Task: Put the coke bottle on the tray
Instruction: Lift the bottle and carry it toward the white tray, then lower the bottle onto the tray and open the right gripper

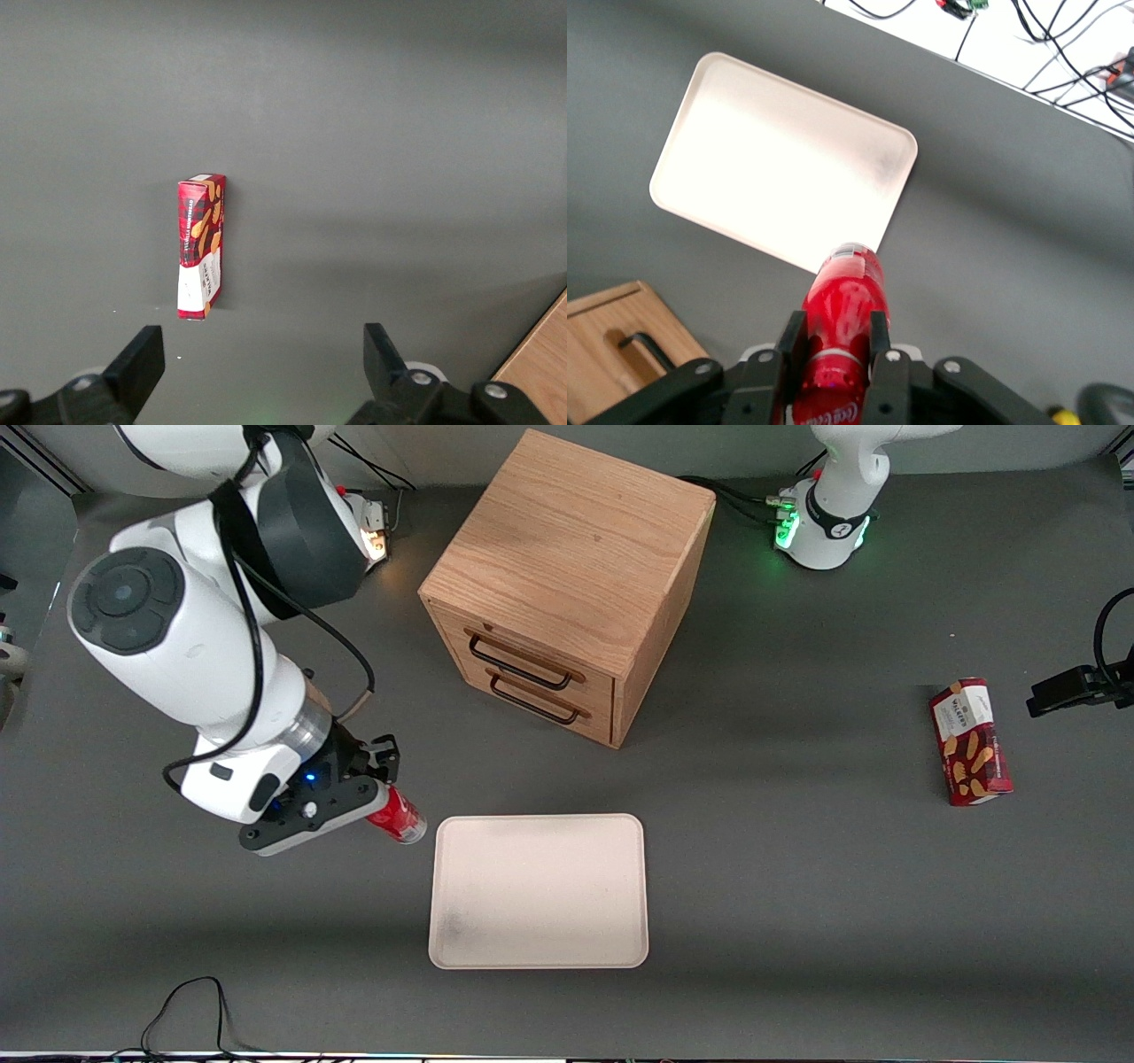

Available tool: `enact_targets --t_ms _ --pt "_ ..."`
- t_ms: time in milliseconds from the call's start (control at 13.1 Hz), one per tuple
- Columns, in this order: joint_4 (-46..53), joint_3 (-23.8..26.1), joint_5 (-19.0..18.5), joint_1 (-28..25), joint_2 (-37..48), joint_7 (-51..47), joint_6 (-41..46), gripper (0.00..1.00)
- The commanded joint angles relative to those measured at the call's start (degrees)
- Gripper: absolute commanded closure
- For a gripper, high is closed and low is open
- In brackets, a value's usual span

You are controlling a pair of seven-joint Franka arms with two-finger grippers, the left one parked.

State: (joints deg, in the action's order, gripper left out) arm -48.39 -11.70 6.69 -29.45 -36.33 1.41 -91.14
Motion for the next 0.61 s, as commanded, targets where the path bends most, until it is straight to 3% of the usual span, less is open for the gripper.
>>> enact_targets --t_ms 0,533 --pt "3.74 0.37 1.48 0.89 -4.35 -1.24 -2.63 1.00" --pt "3.48 0.37 1.48 1.15 -10.24 -1.06 -9.92 1.00"
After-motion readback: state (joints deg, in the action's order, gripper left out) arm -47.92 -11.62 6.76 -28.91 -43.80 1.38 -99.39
